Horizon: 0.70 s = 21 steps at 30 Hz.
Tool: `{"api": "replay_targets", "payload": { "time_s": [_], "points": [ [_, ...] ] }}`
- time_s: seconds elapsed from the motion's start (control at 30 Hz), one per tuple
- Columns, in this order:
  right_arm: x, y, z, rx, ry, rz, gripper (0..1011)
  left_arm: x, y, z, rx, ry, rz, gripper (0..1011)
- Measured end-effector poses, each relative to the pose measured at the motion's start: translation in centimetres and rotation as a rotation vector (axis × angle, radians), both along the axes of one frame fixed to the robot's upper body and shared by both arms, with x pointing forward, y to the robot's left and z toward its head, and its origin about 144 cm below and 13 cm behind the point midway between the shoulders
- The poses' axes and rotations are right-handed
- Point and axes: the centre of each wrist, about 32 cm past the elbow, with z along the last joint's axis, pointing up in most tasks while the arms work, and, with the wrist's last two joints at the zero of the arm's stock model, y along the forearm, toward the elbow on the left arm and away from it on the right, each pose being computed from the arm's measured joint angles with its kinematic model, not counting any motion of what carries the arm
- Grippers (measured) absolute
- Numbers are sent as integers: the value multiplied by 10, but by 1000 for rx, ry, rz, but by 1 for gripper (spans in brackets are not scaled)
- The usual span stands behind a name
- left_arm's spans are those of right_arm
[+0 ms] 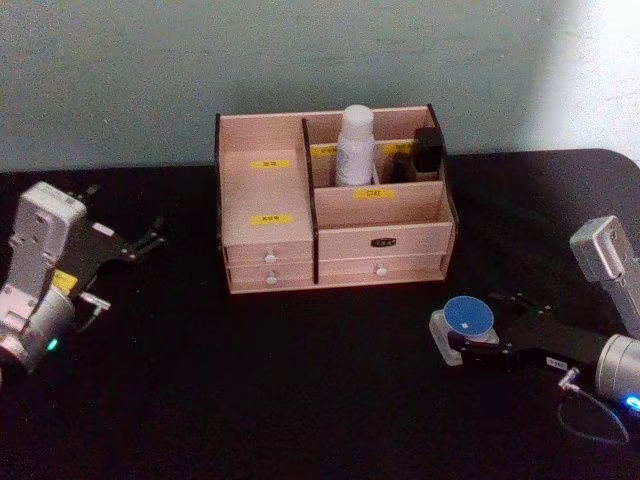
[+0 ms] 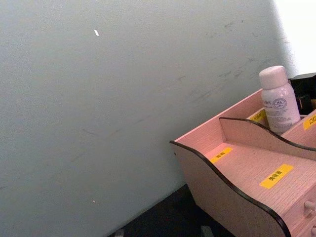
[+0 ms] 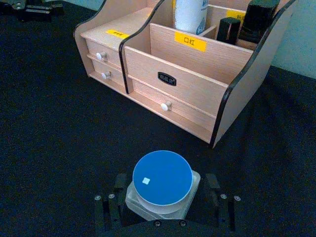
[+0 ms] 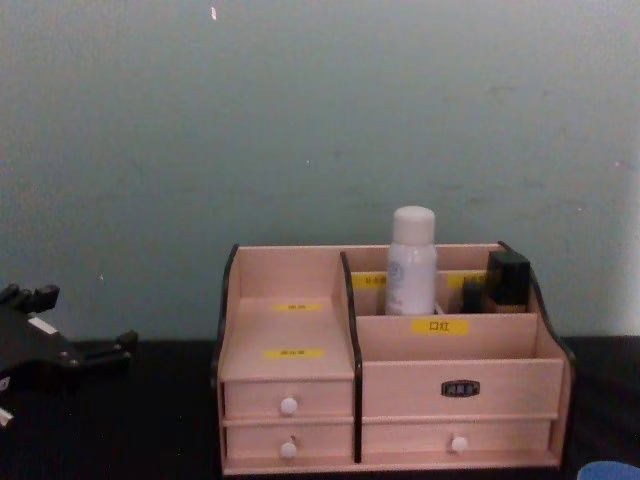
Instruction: Pick up the facial cleanser and watermelon frost from the table and place them into the tiered storage box.
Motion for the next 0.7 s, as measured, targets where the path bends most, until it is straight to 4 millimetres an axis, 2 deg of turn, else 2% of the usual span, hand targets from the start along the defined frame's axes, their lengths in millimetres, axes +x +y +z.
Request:
{"api": "replay_targets", "payload": {
  "time_s": [0.7],
  "points": [
    [6, 2, -2, 6, 5, -6, 1000, 0, 0, 0, 0, 0, 0, 1001]
  ]
}}
